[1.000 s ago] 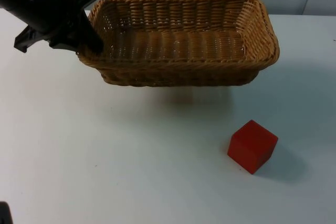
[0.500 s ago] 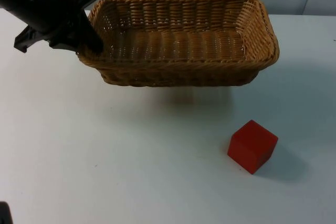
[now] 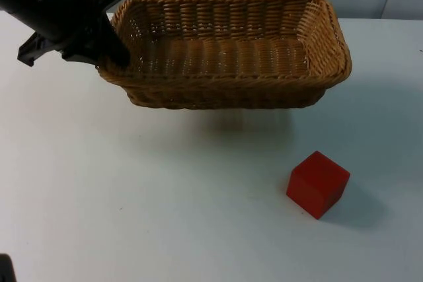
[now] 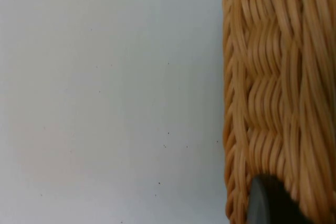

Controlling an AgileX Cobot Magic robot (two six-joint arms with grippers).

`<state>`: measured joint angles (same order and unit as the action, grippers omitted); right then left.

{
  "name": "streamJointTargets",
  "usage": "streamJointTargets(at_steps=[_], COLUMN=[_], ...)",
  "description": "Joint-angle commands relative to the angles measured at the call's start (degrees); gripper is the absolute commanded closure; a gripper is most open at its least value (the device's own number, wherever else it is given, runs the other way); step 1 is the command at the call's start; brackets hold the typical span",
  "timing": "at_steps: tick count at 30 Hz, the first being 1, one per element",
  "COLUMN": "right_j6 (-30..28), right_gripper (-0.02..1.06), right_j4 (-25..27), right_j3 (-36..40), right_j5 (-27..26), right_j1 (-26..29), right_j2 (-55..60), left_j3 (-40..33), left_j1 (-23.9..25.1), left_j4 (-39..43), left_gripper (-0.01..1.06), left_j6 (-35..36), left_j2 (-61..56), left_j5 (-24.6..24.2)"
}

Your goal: Pick up the basket with the left hand and place the cube into the basket with the right hand.

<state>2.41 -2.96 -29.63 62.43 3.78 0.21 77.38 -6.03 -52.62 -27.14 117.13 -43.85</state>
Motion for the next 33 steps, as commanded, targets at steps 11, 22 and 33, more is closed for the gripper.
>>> streamJointTargets(at_steps=[11, 22, 33], right_j6=[-1.13, -1.30, 0.65], right_gripper=[1.05, 1.05, 1.05], right_j4=[1.87, 2.01, 12.10], right_j3=[0.46, 0.46, -4.35], right_j5=[-0.66, -0.66, -8.22], right_j1=[0.34, 0.34, 0.34], right_j2=[-0.21, 4.34, 41.14], left_j3=[0.55, 0.55, 0.55], left_j1=[-0.14, -0.14, -0.14], left_j4=[-1.76, -1.76, -1.76], left_gripper=[1.05, 1.05, 1.05], left_j6=[0.18, 0.18, 0.18], left_j2=[-0.80, -0.80, -0.80], left_j5=[-0.26, -0.26, -0.16])
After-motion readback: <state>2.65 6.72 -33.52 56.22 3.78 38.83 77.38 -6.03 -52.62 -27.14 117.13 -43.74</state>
